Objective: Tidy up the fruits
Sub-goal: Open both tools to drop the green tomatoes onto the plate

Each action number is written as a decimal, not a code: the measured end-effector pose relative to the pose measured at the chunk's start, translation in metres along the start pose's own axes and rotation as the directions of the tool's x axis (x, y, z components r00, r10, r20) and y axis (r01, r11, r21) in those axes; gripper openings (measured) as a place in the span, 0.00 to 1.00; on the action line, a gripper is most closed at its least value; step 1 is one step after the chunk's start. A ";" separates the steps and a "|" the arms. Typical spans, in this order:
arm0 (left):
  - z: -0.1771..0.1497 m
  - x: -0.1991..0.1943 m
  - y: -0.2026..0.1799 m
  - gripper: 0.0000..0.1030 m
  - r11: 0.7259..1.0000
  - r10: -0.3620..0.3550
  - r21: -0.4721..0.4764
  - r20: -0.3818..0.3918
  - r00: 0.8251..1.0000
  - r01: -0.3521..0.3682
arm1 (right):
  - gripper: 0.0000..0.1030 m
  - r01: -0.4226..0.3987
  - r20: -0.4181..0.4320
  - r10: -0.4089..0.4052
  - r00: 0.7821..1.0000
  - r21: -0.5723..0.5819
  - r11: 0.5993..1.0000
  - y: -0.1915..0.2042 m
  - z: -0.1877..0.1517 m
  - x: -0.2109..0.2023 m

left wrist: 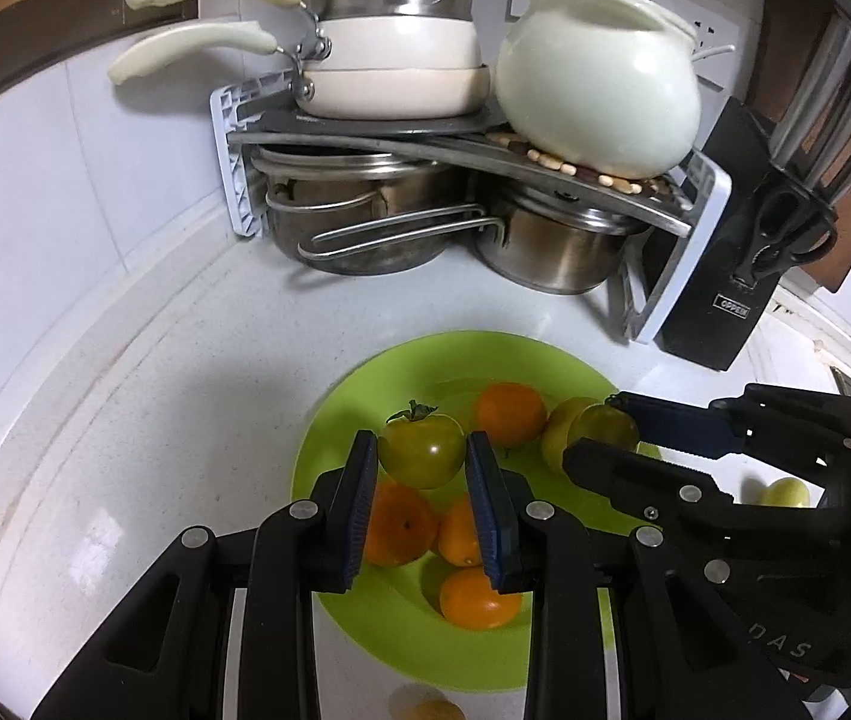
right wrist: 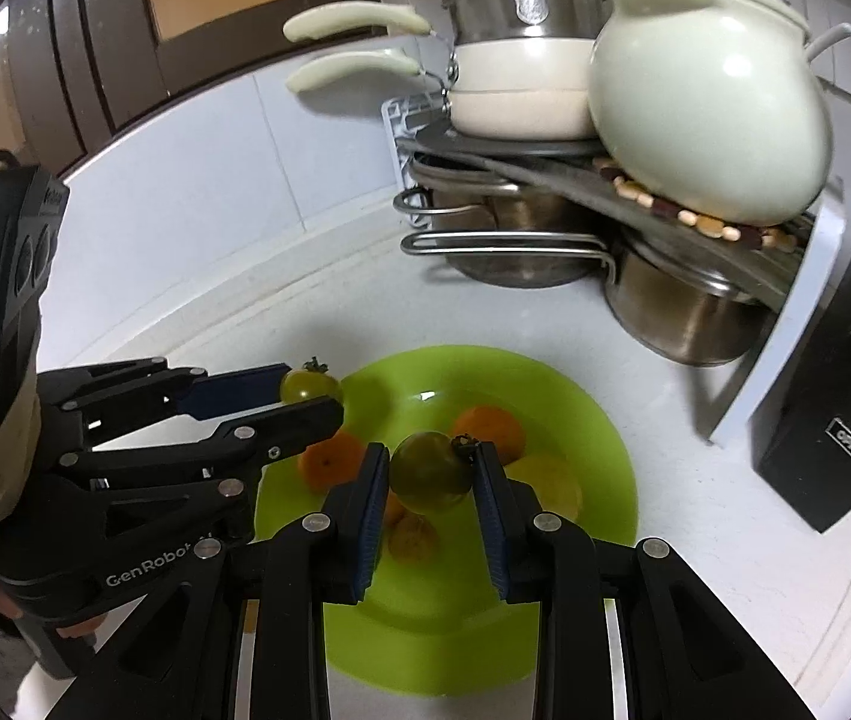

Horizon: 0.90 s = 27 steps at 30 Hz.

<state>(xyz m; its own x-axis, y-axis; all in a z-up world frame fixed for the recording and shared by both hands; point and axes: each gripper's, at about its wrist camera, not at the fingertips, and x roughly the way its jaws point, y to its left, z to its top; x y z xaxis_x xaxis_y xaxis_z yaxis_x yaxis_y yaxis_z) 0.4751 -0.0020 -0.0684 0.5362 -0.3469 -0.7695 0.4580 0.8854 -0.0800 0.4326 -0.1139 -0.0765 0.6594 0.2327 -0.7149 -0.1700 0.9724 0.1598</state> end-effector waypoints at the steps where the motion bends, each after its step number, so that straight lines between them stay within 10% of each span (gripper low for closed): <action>1: 0.000 0.002 0.001 0.29 1.000 -0.001 -0.002 -0.003 1.000 0.001 | 0.29 -0.001 -0.005 0.001 1.000 0.002 1.000 -0.001 0.000 0.003; 27: -0.024 -0.073 -0.009 0.44 0.997 0.074 -0.045 0.128 0.989 -0.068 | 0.29 0.031 0.068 -0.029 0.997 -0.029 0.999 0.019 -0.013 -0.042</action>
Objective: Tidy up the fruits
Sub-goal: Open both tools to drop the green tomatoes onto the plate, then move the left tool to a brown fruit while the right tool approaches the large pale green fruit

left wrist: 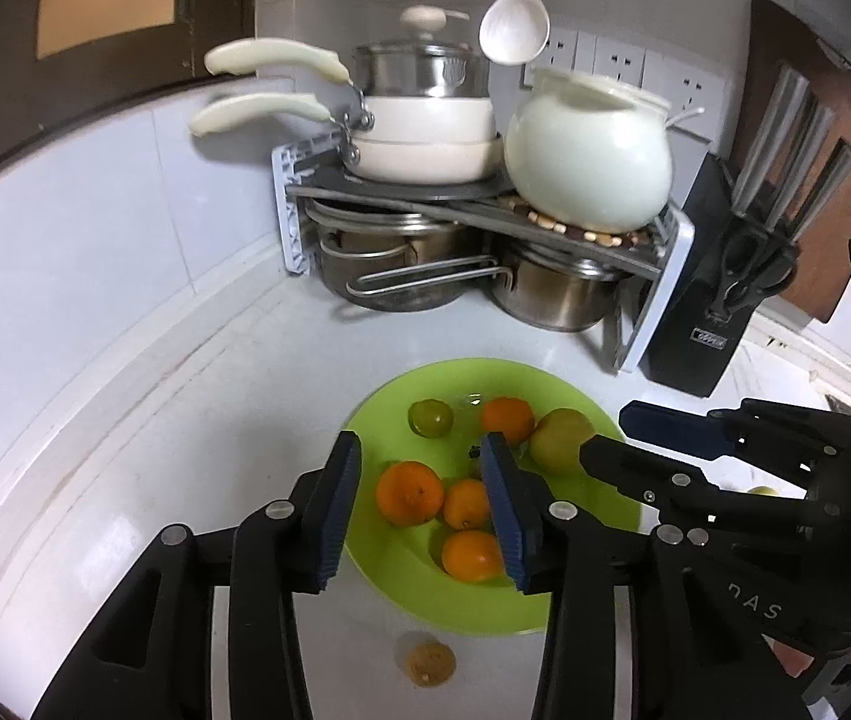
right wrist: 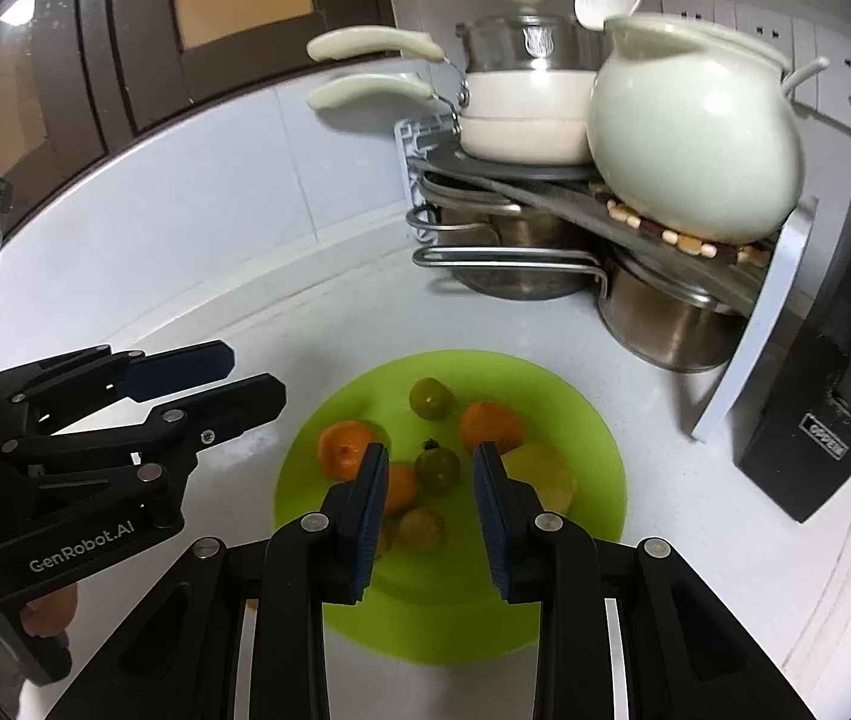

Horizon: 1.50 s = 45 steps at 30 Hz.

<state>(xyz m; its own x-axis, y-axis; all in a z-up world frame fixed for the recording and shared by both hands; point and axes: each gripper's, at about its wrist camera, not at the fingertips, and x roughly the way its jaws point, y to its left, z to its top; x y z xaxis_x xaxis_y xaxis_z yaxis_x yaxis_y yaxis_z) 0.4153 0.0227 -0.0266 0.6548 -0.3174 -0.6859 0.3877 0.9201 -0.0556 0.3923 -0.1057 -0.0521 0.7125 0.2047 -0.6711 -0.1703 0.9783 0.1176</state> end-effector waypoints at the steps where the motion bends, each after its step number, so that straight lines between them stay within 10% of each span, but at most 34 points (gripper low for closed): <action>1: -0.001 -0.005 -0.001 0.45 1.000 0.003 -0.002 0.007 1.000 -0.003 | 0.30 -0.001 0.006 0.001 1.000 -0.002 1.000 0.001 -0.001 -0.003; 16: -0.026 -0.077 -0.012 0.59 0.996 0.085 -0.044 0.110 0.990 -0.080 | 0.58 0.092 0.122 -0.091 0.988 0.001 0.996 0.013 -0.019 -0.070; 28: -0.060 -0.114 -0.023 0.81 0.970 0.215 -0.155 0.170 0.962 -0.189 | 0.82 0.313 0.241 -0.339 0.909 0.140 0.939 -0.008 -0.042 -0.128; 34: -0.086 -0.117 -0.030 0.83 0.944 0.306 -0.187 0.191 0.932 -0.272 | 0.83 0.393 0.233 -0.440 0.867 0.222 0.892 -0.022 -0.066 -0.142; 45: -0.125 -0.103 -0.048 0.84 0.930 0.354 -0.165 0.164 0.921 -0.328 | 0.83 0.440 0.135 -0.500 0.855 0.321 0.839 -0.051 -0.111 -0.144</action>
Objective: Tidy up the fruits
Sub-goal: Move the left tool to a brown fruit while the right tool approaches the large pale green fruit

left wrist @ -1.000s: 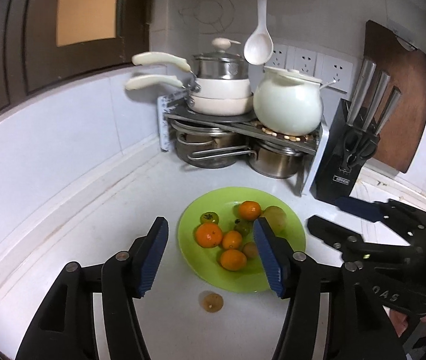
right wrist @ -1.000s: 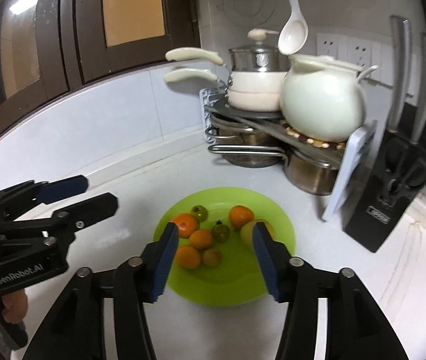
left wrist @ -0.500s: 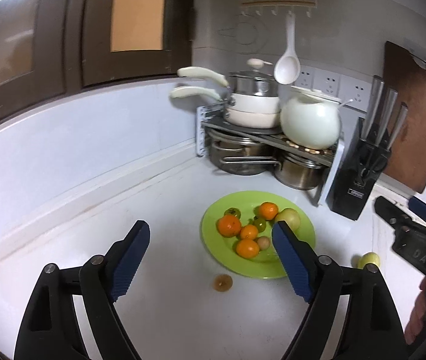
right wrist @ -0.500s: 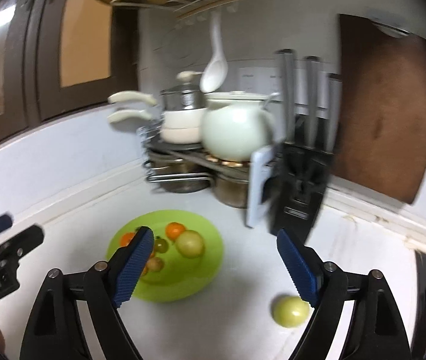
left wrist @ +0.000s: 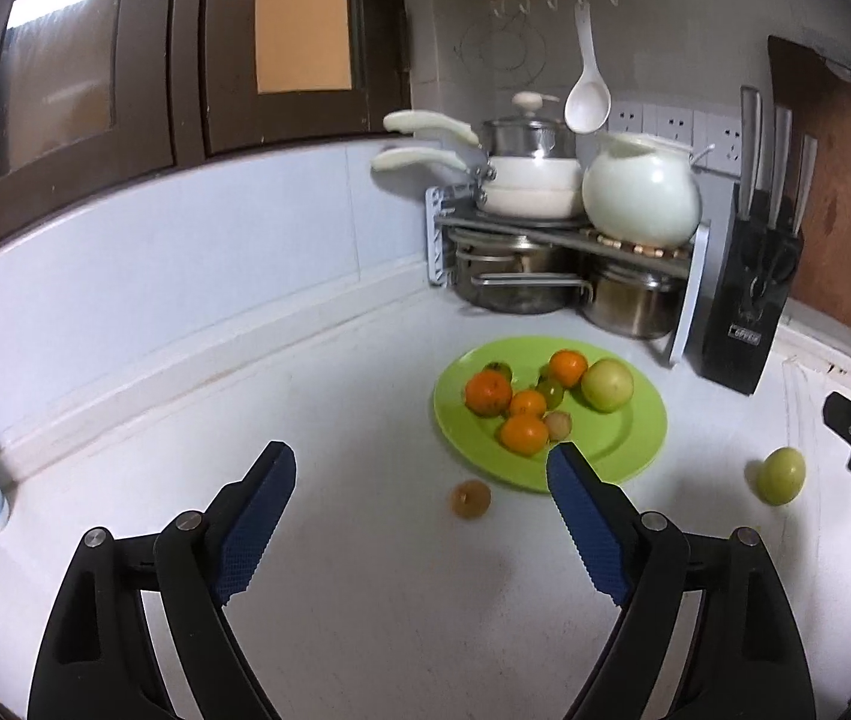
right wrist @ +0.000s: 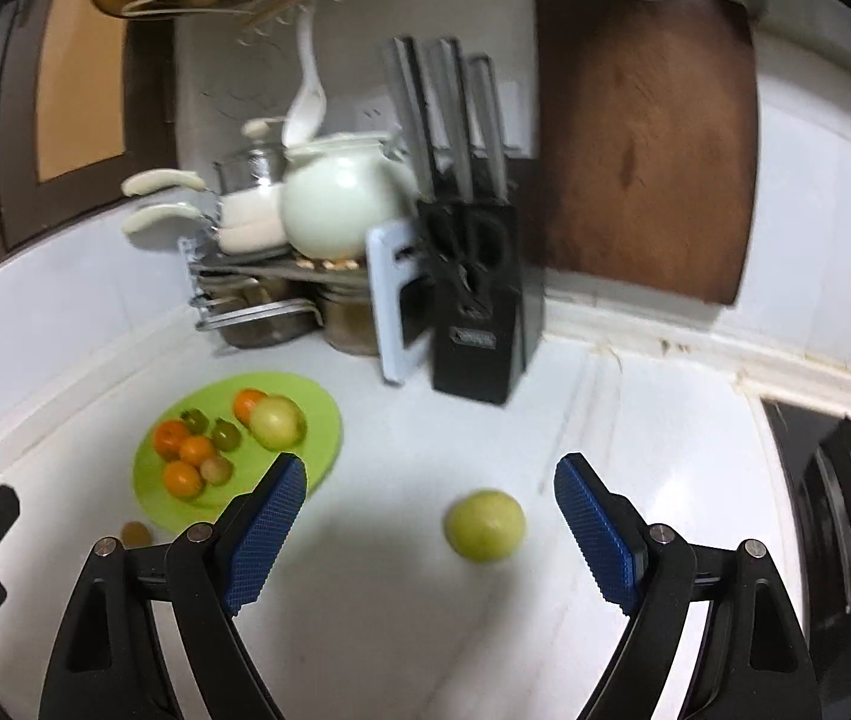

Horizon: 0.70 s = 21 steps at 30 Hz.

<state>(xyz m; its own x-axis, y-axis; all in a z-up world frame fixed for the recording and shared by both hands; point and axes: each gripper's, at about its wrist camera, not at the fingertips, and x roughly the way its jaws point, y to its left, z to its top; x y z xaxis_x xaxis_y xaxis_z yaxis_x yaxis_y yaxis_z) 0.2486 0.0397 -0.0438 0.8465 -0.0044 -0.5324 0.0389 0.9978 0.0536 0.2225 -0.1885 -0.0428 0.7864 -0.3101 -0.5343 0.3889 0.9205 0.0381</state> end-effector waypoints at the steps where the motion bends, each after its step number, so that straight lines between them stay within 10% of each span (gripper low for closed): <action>1: -0.003 0.004 -0.002 0.84 1.000 0.003 0.008 -0.015 1.000 -0.003 | 0.83 0.005 -0.009 -0.005 1.000 0.010 1.000 -0.003 -0.002 0.002; 21: -0.020 0.082 -0.026 0.67 1.000 -0.005 -0.026 -0.218 0.976 0.000 | 0.83 0.067 -0.205 -0.045 0.978 0.101 0.993 -0.020 -0.023 0.081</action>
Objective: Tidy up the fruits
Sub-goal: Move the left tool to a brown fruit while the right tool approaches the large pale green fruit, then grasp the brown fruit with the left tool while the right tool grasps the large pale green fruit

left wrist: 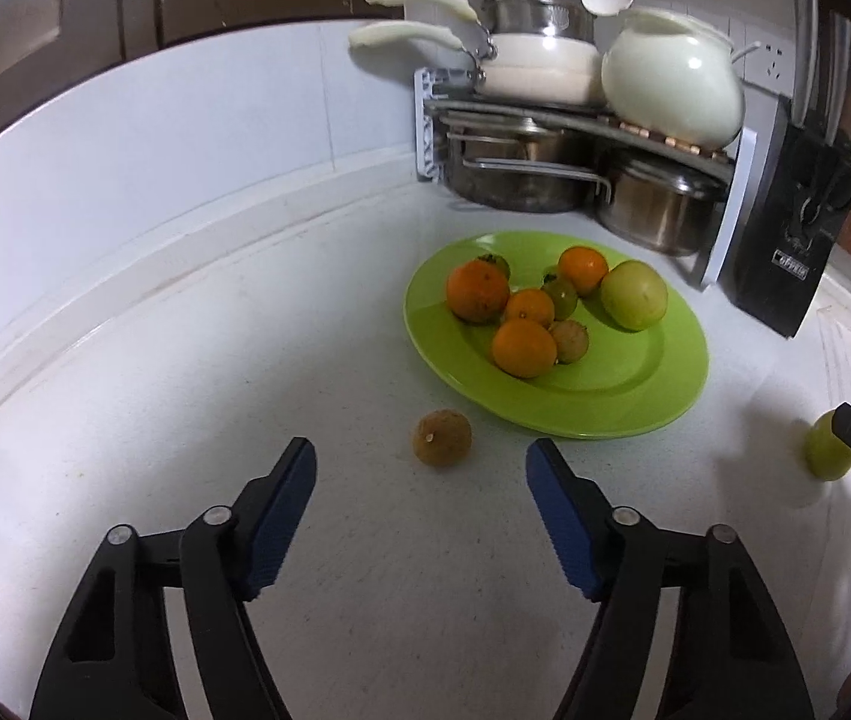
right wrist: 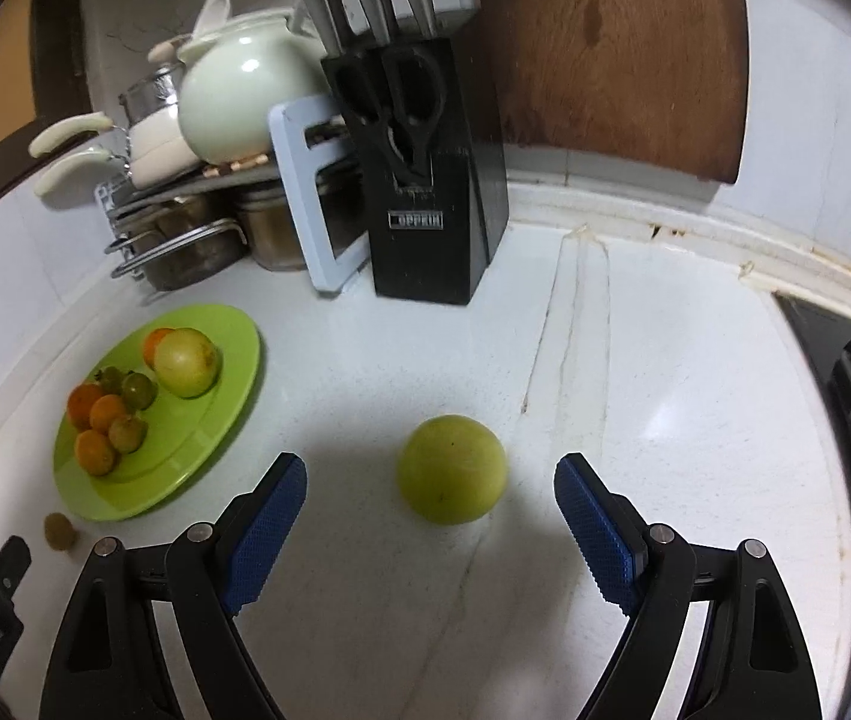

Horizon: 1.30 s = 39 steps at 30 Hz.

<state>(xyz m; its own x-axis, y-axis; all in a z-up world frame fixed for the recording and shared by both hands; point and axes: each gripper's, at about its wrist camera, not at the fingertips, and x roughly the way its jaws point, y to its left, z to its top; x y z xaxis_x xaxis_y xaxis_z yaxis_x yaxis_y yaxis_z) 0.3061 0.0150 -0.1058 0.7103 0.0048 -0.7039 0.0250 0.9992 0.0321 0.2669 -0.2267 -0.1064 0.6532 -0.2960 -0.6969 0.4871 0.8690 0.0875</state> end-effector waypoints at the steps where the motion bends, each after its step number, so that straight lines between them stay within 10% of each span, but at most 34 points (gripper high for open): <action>1: 0.001 0.004 0.000 0.66 1.000 0.001 0.000 -0.007 1.000 -0.001 | 0.83 0.000 -0.011 0.000 1.000 0.003 1.000 0.000 0.000 0.004; 11: 0.005 0.044 -0.003 0.51 0.999 -0.036 -0.027 -0.121 0.992 0.033 | 0.77 0.018 -0.098 -0.016 0.995 0.015 1.000 0.006 -0.003 0.038; 39: 0.009 0.045 -0.008 0.28 0.999 -0.038 0.016 -0.090 0.995 0.040 | 0.49 0.036 -0.117 -0.039 0.992 -0.025 0.999 0.003 0.003 0.054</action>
<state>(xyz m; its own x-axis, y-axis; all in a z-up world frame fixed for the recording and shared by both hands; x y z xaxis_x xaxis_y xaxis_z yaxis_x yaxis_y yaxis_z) 0.3444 0.0065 -0.1312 0.6427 -0.0296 -0.7655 0.0642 0.9978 0.0154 0.3058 -0.2410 -0.1418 0.5617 -0.2814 -0.7781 0.4959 0.8672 0.0444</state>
